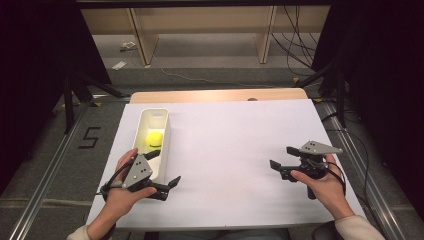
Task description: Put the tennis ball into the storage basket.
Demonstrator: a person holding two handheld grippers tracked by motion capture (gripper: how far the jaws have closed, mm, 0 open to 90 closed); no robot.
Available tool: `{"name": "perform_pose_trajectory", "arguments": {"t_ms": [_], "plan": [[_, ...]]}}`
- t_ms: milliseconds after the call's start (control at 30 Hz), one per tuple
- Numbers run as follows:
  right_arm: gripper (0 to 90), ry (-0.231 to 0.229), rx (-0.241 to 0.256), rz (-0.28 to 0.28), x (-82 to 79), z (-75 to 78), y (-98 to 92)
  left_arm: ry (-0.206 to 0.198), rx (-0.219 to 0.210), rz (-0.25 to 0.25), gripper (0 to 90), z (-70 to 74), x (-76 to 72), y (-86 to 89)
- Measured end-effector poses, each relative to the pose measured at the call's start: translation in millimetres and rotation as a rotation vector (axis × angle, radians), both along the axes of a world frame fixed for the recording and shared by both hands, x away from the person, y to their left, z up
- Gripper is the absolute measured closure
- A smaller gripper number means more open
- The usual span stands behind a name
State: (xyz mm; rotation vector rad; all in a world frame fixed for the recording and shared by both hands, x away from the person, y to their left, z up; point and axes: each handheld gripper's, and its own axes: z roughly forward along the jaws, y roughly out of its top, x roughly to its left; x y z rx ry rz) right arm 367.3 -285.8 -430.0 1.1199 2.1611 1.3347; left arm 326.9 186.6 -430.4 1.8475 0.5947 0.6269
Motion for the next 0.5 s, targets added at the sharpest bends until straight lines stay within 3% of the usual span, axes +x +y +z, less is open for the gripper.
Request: {"name": "perform_pose_trajectory", "arguments": {"t_ms": [500], "plan": [[15.9, -0.022, 0.007, -0.019, 0.5, -1.3, -3.2, -0.003, -0.006, -0.002, 0.0, 0.9, 0.1, 0.0]]}}
